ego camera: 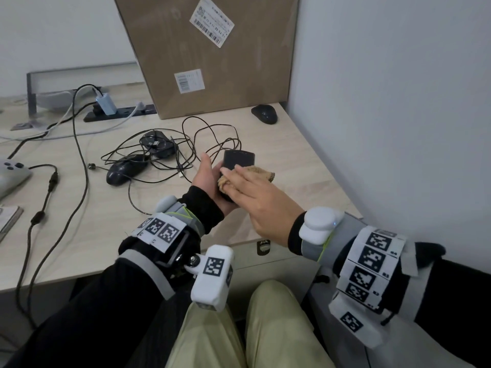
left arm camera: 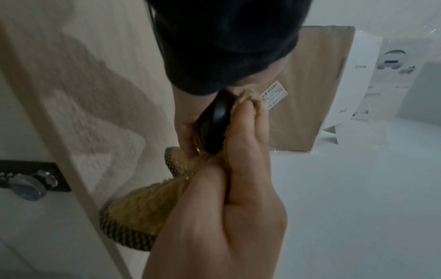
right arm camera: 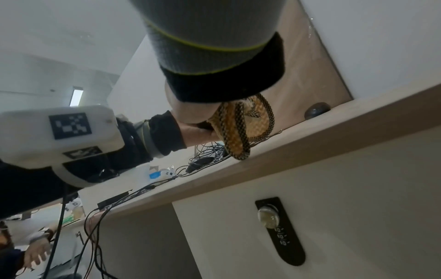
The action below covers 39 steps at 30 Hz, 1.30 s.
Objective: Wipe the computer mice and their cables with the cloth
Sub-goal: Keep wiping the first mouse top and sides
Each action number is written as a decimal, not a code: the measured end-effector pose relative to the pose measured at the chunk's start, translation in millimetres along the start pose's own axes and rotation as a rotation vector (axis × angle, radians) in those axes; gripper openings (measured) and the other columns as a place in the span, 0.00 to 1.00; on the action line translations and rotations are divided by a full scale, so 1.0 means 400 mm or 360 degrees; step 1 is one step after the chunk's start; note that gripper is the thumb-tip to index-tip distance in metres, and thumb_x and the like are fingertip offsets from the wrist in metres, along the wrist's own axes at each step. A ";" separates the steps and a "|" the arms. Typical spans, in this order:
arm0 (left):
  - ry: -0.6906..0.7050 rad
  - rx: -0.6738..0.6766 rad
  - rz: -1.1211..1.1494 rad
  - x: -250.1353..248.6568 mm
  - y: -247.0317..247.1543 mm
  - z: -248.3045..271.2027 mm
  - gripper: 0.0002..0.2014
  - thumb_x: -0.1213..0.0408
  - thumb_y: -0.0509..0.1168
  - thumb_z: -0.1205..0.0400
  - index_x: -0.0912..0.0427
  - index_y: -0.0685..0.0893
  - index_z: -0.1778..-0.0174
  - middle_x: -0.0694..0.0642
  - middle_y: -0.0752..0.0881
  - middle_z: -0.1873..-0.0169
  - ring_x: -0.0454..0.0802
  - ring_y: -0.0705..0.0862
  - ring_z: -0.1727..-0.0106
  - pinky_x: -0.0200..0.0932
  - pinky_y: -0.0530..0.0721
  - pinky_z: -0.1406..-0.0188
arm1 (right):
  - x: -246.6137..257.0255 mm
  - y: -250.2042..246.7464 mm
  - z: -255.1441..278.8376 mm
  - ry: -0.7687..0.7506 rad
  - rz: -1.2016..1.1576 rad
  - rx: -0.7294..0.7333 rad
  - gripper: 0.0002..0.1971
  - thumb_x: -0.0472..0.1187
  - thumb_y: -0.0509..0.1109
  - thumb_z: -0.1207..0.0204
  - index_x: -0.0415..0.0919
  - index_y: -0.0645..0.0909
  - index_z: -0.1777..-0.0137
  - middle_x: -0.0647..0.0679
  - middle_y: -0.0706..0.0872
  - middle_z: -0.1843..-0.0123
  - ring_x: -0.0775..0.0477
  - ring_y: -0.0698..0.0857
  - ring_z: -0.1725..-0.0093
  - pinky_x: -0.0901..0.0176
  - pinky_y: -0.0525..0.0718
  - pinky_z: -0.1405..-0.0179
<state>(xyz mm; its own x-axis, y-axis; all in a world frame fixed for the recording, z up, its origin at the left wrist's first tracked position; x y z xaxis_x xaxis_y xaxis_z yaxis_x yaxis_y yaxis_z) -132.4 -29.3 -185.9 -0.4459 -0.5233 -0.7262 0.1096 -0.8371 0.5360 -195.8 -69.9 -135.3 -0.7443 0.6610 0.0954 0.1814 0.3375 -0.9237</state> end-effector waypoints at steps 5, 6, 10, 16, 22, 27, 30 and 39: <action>-0.0156 0.0143 -0.0156 0.038 0.026 0.014 0.39 0.29 0.34 0.21 0.50 0.79 0.35 0.58 0.87 0.45 0.56 0.86 0.48 0.52 0.83 0.56 | -0.044 -0.041 -0.039 0.0162 -0.0141 0.0021 0.32 0.33 0.44 0.35 0.27 0.78 0.34 0.30 0.74 0.27 0.25 0.72 0.28 0.36 0.66 0.26; -0.0144 0.0137 -0.0202 0.039 0.031 0.017 0.36 0.31 0.34 0.20 0.48 0.80 0.40 0.56 0.88 0.50 0.56 0.86 0.51 0.51 0.83 0.57 | -0.073 -0.059 -0.049 0.0279 -0.0179 0.0010 0.34 0.34 0.43 0.35 0.28 0.75 0.31 0.31 0.70 0.24 0.28 0.69 0.25 0.47 0.59 0.22; -0.0117 0.0120 -0.0364 0.041 0.043 0.025 0.32 0.32 0.36 0.19 0.47 0.81 0.49 0.59 0.87 0.58 0.60 0.85 0.58 0.50 0.83 0.59 | -0.179 -0.074 -0.065 0.0688 -0.0290 0.0164 0.29 0.26 0.52 0.27 0.36 0.70 0.25 0.37 0.64 0.19 0.39 0.65 0.21 0.53 0.60 0.23; -0.0219 0.0153 -0.0221 0.052 0.054 0.025 0.39 0.29 0.31 0.22 0.48 0.79 0.39 0.57 0.86 0.51 0.57 0.83 0.52 0.51 0.79 0.54 | -0.126 -0.062 -0.077 0.0534 -0.0434 0.0151 0.30 0.27 0.50 0.31 0.34 0.73 0.27 0.38 0.65 0.20 0.41 0.65 0.21 0.57 0.58 0.23; -0.0172 0.0137 0.0268 -0.005 0.031 0.012 0.46 0.26 0.38 0.23 0.62 0.76 0.30 0.66 0.82 0.36 0.63 0.83 0.43 0.60 0.79 0.50 | -0.015 -0.044 -0.056 0.0077 -0.0341 0.0158 0.33 0.31 0.44 0.34 0.32 0.75 0.29 0.37 0.67 0.21 0.33 0.63 0.21 0.53 0.54 0.22; -0.0054 0.0229 0.0121 -0.060 0.027 -0.004 0.44 0.30 0.38 0.20 0.62 0.73 0.25 0.68 0.79 0.32 0.66 0.82 0.37 0.60 0.88 0.53 | 0.012 -0.030 -0.019 -0.0223 -0.0097 0.0078 0.29 0.26 0.46 0.32 0.28 0.79 0.36 0.32 0.74 0.27 0.23 0.69 0.27 0.34 0.69 0.29; 0.0013 0.0216 0.0119 -0.079 0.025 -0.010 0.43 0.31 0.38 0.19 0.63 0.74 0.26 0.67 0.83 0.42 0.64 0.82 0.42 0.58 0.84 0.44 | -0.003 -0.035 -0.003 -0.0243 -0.0005 0.0004 0.30 0.23 0.47 0.33 0.29 0.77 0.32 0.32 0.72 0.25 0.26 0.67 0.25 0.40 0.66 0.24; 0.0082 0.0099 -0.0038 -0.084 0.009 0.001 0.35 0.31 0.42 0.19 0.57 0.83 0.46 0.60 0.87 0.57 0.59 0.85 0.56 0.50 0.86 0.55 | -0.103 -0.141 0.000 0.0275 -0.0282 -0.0394 0.33 0.27 0.47 0.34 0.31 0.73 0.27 0.33 0.66 0.21 0.43 0.68 0.24 0.72 0.57 0.24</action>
<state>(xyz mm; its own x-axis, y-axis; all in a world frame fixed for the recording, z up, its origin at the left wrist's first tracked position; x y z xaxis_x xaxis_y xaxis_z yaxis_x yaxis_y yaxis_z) -117.4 -14.6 -159.5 -0.4012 -0.5121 -0.7595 0.0431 -0.8388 0.5427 -175.2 -116.2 -87.4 -0.6623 0.6741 0.3271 0.2252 0.5955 -0.7712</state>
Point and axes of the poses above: each hand's wrist, its own z-axis away from the middle knuckle, its own y-axis out of the palm, x = y × z, the point moved 10 cm from there along -z, towards the middle knuckle
